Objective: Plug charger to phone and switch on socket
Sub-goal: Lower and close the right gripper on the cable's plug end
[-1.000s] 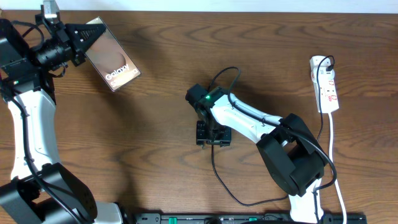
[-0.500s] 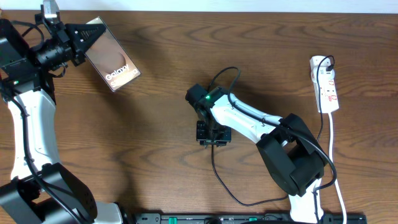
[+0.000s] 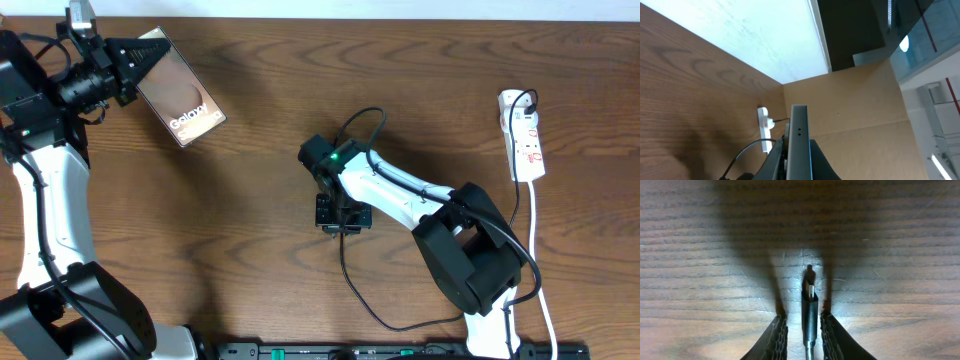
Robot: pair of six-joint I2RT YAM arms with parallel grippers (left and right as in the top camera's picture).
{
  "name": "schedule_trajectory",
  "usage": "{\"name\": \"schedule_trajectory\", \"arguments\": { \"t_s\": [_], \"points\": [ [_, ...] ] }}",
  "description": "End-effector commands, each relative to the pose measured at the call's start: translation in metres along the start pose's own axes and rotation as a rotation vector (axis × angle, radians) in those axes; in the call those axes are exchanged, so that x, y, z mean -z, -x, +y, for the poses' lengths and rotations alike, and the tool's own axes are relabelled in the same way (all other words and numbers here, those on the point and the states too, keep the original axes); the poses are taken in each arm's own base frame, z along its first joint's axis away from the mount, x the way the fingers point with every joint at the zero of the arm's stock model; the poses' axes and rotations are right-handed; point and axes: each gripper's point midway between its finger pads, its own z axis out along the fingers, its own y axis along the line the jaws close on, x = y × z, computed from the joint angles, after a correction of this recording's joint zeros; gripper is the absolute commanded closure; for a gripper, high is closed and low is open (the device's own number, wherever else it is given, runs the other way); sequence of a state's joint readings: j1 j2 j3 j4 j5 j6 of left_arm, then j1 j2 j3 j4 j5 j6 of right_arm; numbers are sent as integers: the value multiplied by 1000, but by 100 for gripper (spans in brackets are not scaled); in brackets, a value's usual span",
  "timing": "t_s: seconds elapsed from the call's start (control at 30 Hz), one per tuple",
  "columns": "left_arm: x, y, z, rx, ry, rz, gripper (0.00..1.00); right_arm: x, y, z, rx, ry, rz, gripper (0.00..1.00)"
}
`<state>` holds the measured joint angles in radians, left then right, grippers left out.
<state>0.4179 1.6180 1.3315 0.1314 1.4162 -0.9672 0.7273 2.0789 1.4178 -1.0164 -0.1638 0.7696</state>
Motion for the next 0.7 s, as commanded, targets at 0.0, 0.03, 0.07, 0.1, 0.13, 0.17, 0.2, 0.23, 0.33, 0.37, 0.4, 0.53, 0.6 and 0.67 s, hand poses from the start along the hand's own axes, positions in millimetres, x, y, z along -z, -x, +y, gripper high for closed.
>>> {"name": "schedule_trajectory", "arguments": {
  "t_s": [0.0, 0.03, 0.07, 0.1, 0.13, 0.17, 0.2, 0.23, 0.33, 0.37, 0.4, 0.53, 0.6, 0.67],
  "points": [
    [1, -5, -5, -16, -19, 27, 93, -2, 1, -4, -7, -8, 3, 80],
    [1, -5, -5, -16, -19, 27, 92, -2, 1, -4, -7, -8, 3, 81],
    [1, -5, -5, -16, -19, 27, 93, -2, 1, -3, -7, -7, 2, 82],
    [1, -5, -5, -16, -19, 27, 93, -2, 1, -3, -7, -7, 2, 83],
    [1, -5, -5, -16, -19, 27, 93, -2, 1, -3, -7, -7, 2, 87],
    [1, -5, -5, -16, -19, 27, 92, -2, 1, -3, -7, -7, 2, 89],
    [1, -5, -5, -16, -19, 27, 92, -2, 1, -3, -7, -6, 2, 90],
    [1, -5, -5, -16, -19, 27, 93, -2, 1, -3, -7, -6, 2, 91],
    [1, -5, -5, -16, -19, 27, 93, -2, 1, -3, -7, -6, 2, 97],
    [1, -5, -5, -16, -19, 27, 93, -2, 1, -3, -7, -6, 2, 98],
    [1, -5, -5, -16, -19, 27, 93, -2, 1, -3, -7, -6, 2, 99],
    [1, -5, -5, -16, -19, 27, 93, -2, 0, -3, -7, -3, 5, 99],
    [1, -5, -5, -16, -19, 27, 93, -2, 0, -2, -8, 0, 7, 99],
    [1, -5, -5, -16, -19, 27, 92, -2, 0, -3, -8, -1, 7, 99]
  ]
}}
